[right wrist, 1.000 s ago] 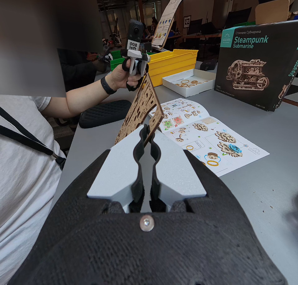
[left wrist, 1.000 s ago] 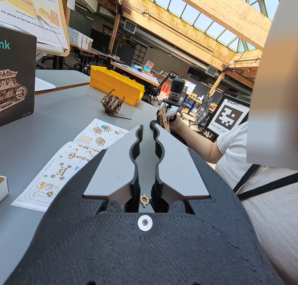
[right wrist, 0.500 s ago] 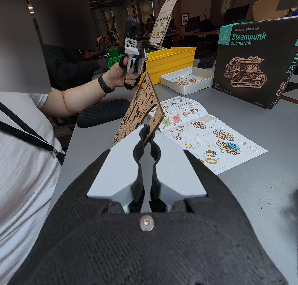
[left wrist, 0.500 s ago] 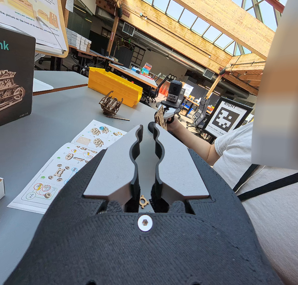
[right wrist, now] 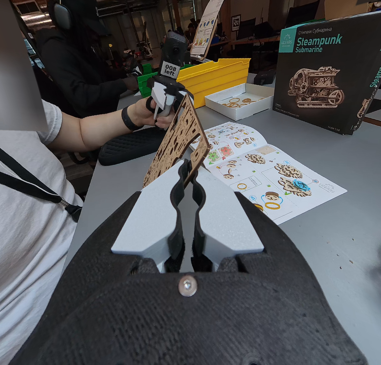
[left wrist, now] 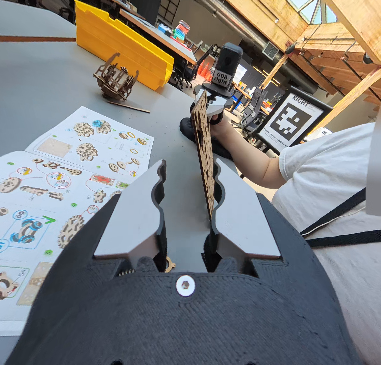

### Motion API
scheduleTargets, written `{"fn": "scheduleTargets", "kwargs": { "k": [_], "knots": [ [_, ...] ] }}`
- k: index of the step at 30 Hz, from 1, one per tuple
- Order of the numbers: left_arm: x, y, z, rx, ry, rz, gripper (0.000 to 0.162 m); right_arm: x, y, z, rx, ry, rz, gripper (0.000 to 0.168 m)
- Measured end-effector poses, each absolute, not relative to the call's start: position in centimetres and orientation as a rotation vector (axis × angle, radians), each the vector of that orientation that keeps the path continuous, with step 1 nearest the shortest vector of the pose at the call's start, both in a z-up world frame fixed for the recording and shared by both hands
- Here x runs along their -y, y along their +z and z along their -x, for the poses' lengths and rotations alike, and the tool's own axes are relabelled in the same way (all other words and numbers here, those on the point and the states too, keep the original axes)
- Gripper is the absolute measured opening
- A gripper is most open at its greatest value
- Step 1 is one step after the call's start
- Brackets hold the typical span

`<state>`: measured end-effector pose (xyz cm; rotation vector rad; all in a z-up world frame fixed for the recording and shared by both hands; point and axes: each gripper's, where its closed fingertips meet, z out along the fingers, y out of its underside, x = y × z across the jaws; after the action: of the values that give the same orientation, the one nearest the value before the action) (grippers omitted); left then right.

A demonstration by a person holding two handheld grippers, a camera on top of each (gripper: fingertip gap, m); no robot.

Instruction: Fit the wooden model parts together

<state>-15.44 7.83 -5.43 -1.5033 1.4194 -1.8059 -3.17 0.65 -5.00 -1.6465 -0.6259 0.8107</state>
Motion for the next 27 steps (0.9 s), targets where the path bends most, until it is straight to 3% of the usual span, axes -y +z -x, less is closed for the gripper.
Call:
{"fn": "scheduleTargets", "kwargs": {
  "k": [1, 10, 15, 18, 23, 27],
  "knots": [
    [-7.2, -5.7, 15.1, -1.441, -1.810, 1.512, 0.045, -0.7, -5.0, 3.2, 0.628, 0.808, 1.644, 0.000],
    [-4.4, -7.3, 14.4, -1.549, -1.923, 1.604, 0.019, -1.4, -5.1, 4.2, 0.640, 0.821, 1.651, 0.000],
    [-3.7, -7.2, 14.5, -1.568, -1.977, 1.614, 0.018, -1.8, -5.4, 5.1, 0.653, 0.829, 1.661, 0.000],
    [-3.1, -7.7, 14.6, -1.599, -1.996, 1.650, 0.001, -2.0, -5.6, 5.6, 0.663, 0.831, 1.668, 0.000],
    [-3.3, -8.3, 14.6, -1.607, -1.943, 1.707, 0.000, -2.6, -6.6, 5.3, 0.620, 0.842, 1.717, 0.002],
    [-3.8, -8.6, 15.0, -1.607, -1.947, 1.731, 0.000, -3.3, -6.5, 4.0, 0.564, 0.726, 1.710, 0.017]
  ]
}}
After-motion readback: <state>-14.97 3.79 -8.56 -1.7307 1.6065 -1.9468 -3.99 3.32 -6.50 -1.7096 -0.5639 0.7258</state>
